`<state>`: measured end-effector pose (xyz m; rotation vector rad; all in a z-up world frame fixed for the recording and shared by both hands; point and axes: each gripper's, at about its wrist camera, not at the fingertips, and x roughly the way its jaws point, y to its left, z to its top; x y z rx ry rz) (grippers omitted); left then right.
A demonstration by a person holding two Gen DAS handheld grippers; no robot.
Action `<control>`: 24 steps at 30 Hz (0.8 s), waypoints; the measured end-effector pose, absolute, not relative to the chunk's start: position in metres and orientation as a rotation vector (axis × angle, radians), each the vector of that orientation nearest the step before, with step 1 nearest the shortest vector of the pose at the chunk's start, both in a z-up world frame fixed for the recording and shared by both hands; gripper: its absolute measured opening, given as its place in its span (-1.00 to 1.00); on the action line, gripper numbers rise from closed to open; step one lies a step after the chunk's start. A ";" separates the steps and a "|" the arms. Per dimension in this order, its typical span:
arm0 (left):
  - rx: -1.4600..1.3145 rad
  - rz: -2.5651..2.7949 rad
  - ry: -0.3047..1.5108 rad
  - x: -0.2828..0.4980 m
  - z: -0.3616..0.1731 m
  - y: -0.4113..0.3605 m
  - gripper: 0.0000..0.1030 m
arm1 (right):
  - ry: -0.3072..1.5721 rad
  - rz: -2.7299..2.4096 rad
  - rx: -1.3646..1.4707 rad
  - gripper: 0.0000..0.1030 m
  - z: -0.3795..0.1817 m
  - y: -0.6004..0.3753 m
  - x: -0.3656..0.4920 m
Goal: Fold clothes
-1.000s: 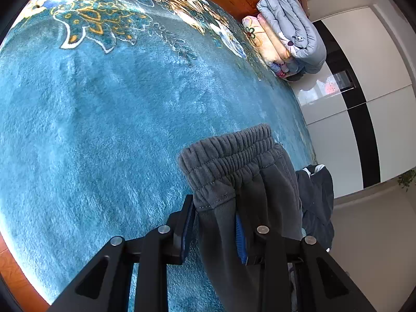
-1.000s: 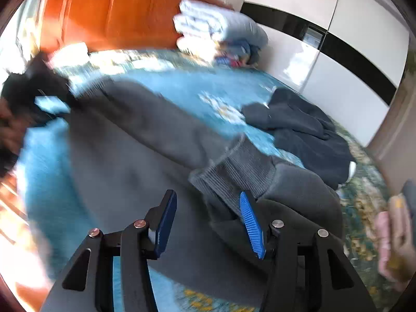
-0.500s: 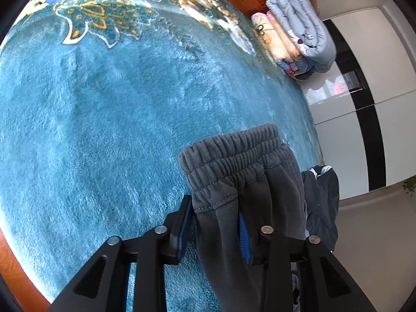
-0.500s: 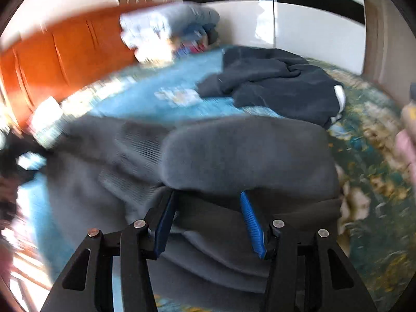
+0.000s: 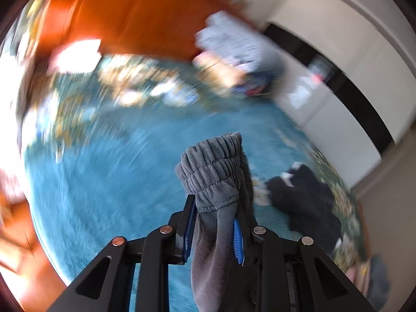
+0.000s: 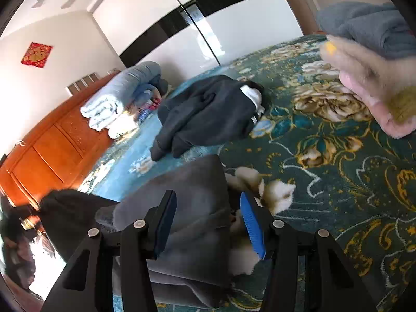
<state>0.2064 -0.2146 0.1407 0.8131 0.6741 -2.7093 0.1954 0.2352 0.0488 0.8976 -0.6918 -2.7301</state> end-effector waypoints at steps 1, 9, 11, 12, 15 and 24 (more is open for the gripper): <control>0.796 -2.762 0.536 0.205 0.155 -0.188 -0.48 | -0.705 -2.726 0.886 0.02 0.051 0.237 0.198; 0.831 -2.934 -0.120 0.177 0.178 -0.006 -0.49 | -0.952 -2.684 0.793 0.02 0.057 0.278 0.212; 0.866 -2.953 -0.241 0.173 0.168 0.039 -0.49 | -1.027 -2.700 0.774 0.02 0.055 0.294 0.215; 0.892 -2.963 -0.297 0.172 0.161 0.058 -0.49 | -1.061 -2.706 0.773 0.02 0.053 0.300 0.216; 0.999 -2.971 -0.403 0.170 0.137 0.104 -0.49 | -1.189 -2.701 0.775 0.03 0.045 0.316 0.217; 1.129 -2.874 -0.481 0.177 0.095 0.143 -0.41 | -1.396 -2.678 0.751 0.03 0.031 0.337 0.220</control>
